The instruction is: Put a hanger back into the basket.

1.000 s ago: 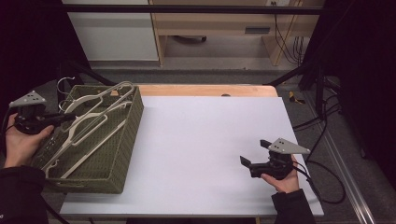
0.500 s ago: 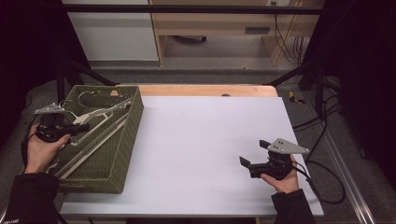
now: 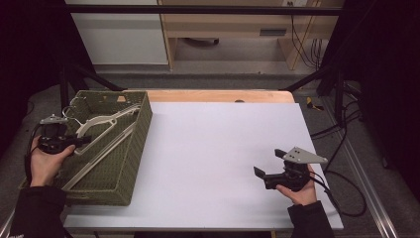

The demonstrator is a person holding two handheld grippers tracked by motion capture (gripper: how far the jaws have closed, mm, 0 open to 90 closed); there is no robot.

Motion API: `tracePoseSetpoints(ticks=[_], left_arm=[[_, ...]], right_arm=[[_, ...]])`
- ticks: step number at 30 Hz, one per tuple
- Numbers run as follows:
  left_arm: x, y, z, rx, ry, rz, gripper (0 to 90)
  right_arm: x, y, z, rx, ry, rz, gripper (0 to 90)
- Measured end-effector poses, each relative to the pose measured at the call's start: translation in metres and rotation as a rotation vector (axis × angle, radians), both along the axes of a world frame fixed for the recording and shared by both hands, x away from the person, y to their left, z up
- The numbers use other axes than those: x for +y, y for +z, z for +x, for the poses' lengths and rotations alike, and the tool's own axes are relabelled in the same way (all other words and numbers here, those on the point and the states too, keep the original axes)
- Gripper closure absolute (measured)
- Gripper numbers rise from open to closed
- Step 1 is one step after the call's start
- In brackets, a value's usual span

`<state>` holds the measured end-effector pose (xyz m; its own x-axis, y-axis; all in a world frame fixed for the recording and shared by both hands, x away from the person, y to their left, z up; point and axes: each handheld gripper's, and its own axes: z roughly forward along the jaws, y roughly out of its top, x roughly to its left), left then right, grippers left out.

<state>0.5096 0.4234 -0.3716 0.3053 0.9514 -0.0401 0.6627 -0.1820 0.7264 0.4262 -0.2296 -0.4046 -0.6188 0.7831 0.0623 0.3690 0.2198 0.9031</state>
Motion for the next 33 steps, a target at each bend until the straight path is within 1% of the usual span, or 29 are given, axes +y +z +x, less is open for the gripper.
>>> tracePoseSetpoints(ticks=[1, 2, 4, 5, 6, 8, 9, 10, 11, 12, 13, 14, 15, 17, 18, 20, 21, 23, 25, 26, 28, 30, 33], left_arm=[[0.001, 0.000, 0.000, 0.002, 0.016, 0.013, 58.5], [0.002, -0.001, -0.001, 0.004, 0.044, 0.024, 55.4], [0.006, -0.004, -0.002, 0.019, 0.058, 0.027, 51.6], [0.006, -0.005, -0.003, 0.018, 0.061, 0.023, 49.0], [0.006, -0.006, -0.004, 0.018, 0.062, 0.017, 48.5], [0.007, -0.007, -0.006, 0.021, 0.071, 0.031, 46.9], [0.007, -0.007, -0.008, 0.025, 0.080, 0.035, 46.2], [0.007, -0.007, -0.010, 0.030, 0.100, 0.032, 45.4], [0.006, -0.006, -0.011, 0.031, 0.113, 0.040, 44.8], [0.006, -0.005, -0.014, 0.014, 0.108, 0.054, 43.9], [0.006, -0.003, -0.016, 0.007, 0.108, 0.044, 42.6], [0.005, -0.001, -0.020, -0.004, 0.107, 0.030, 42.4], [0.003, 0.001, -0.023, -0.019, 0.101, 0.027, 41.5], [-0.005, 0.008, -0.032, -0.070, 0.074, 0.010, 39.6], [-0.008, 0.010, -0.036, -0.083, 0.063, 0.004, 38.6], [-0.017, 0.016, -0.043, -0.128, 0.033, -0.024, 35.8], [-0.023, 0.020, -0.049, -0.155, 0.002, -0.038, 34.4], [-0.036, 0.026, -0.057, -0.202, -0.037, -0.072, 30.5], [-0.050, 0.029, -0.064, -0.251, -0.081, -0.104, 28.0], [-0.058, 0.031, -0.067, -0.272, -0.108, -0.114, 25.7], [-0.074, 0.031, -0.071, -0.304, -0.155, -0.135, 22.0], [-0.090, 0.030, -0.075, -0.326, -0.198, -0.151, 16.8], [-0.110, 0.026, -0.079, -0.335, -0.255, -0.178, 8.4]], right_arm=[[0.000, 0.000, 0.000, -0.001, 0.004, -0.003, 3.4], [0.000, 0.000, 0.000, -0.001, 0.004, -0.003, 3.4], [0.000, 0.000, 0.000, -0.001, 0.001, -0.002, 3.4], [0.001, -0.001, 0.001, -0.002, 0.002, -0.004, 3.3], [0.001, -0.001, 0.001, -0.004, 0.005, -0.004, 3.4], [0.001, -0.001, 0.001, 0.000, 0.004, -0.006, 3.3], [0.001, -0.002, 0.001, 0.000, 0.003, -0.007, 3.3], [0.002, -0.002, 0.001, 0.001, 0.001, -0.006, 3.3], [0.001, -0.002, 0.001, 0.002, 0.002, -0.007, 3.3], [0.001, -0.001, 0.001, 0.002, 0.002, -0.007, 3.3], [0.001, -0.001, 0.001, -0.004, 0.002, -0.008, 3.3], [0.001, -0.001, 0.001, 0.000, 0.000, -0.007, 3.3], [0.001, -0.001, 0.001, -0.003, 0.001, -0.007, 3.3], [0.000, -0.001, 0.001, -0.005, 0.001, -0.007, 3.3], [0.000, -0.001, 0.001, -0.005, 0.000, -0.007, 3.3], [0.000, -0.001, 0.000, -0.003, -0.002, -0.005, 3.3], [0.000, -0.001, 0.000, -0.003, -0.002, -0.004, 3.3], [-0.001, 0.000, 0.000, -0.005, 0.004, -0.004, 3.3], [-0.001, 0.001, -0.001, -0.006, 0.000, 0.002, 3.3], [-0.002, 0.001, -0.001, -0.009, -0.002, 0.007, 3.2], [-0.003, 0.002, -0.002, -0.013, -0.002, 0.010, 3.1], [-0.003, 0.003, -0.002, -0.020, -0.004, 0.013, 3.0], [-0.005, 0.004, -0.003, -0.030, -0.005, 0.019, 2.8]])
